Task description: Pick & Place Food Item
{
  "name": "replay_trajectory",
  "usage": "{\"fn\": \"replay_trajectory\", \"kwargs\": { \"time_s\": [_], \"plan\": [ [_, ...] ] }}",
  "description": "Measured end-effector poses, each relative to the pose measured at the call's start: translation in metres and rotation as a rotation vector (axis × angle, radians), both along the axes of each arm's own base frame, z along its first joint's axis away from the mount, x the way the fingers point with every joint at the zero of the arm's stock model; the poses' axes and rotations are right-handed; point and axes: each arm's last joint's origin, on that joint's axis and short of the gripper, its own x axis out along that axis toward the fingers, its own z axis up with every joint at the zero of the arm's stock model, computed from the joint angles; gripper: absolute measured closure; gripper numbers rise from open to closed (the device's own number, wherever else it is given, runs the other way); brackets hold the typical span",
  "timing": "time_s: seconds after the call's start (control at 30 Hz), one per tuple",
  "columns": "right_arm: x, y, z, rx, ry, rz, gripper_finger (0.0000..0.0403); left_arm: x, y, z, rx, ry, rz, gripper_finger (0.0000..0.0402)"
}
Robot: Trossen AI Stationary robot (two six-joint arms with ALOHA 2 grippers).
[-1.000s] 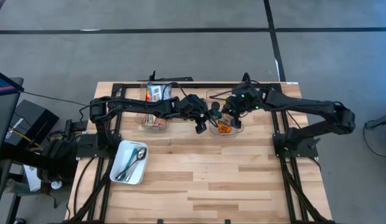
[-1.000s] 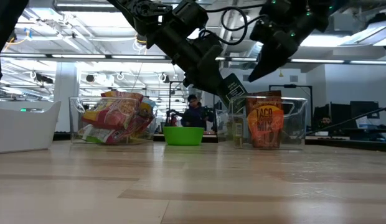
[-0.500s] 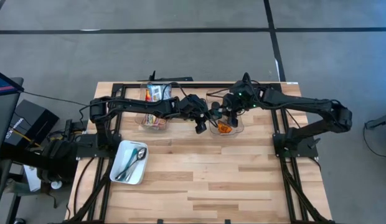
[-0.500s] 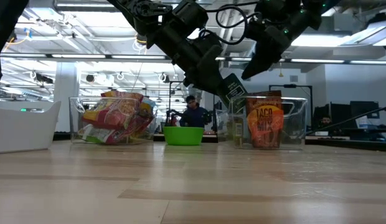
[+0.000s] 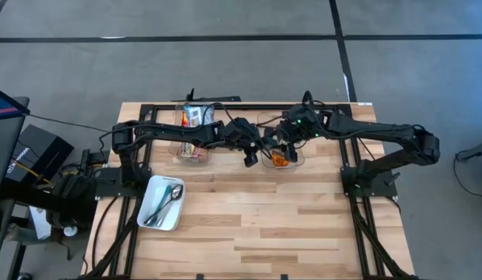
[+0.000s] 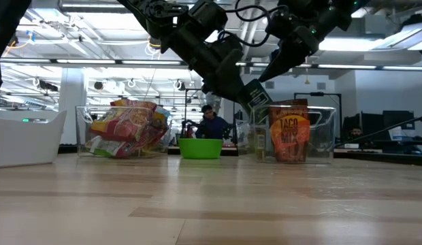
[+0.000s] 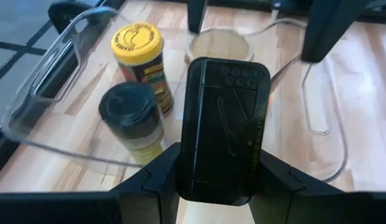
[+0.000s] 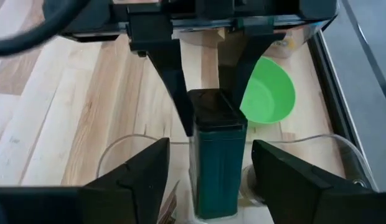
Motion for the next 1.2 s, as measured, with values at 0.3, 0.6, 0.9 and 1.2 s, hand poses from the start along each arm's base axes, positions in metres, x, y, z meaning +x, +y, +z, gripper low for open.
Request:
{"fn": "replay_trajectory", "kwargs": {
  "time_s": [0.3,0.6,0.9,1.2],
  "plan": [
    [0.001,0.000,0.001,0.031,-0.021,0.013,0.0193,0.003,-0.003,0.004,0.001,-0.047,-0.027,0.0261],
    [0.001,0.001,0.001,0.059,-0.028,0.010,0.0198,0.004,-0.008,0.004,0.015,-0.042,-0.048,0.0261],
    [0.000,0.002,0.000,0.084,-0.015,-0.007,0.0198,0.007,-0.011,0.008,0.024,-0.094,-0.062,0.0261],
    [0.000,0.002,-0.001,0.090,-0.004,-0.009,0.0204,0.008,-0.012,0.009,0.019,-0.109,-0.074,0.0261]
  ]
}}
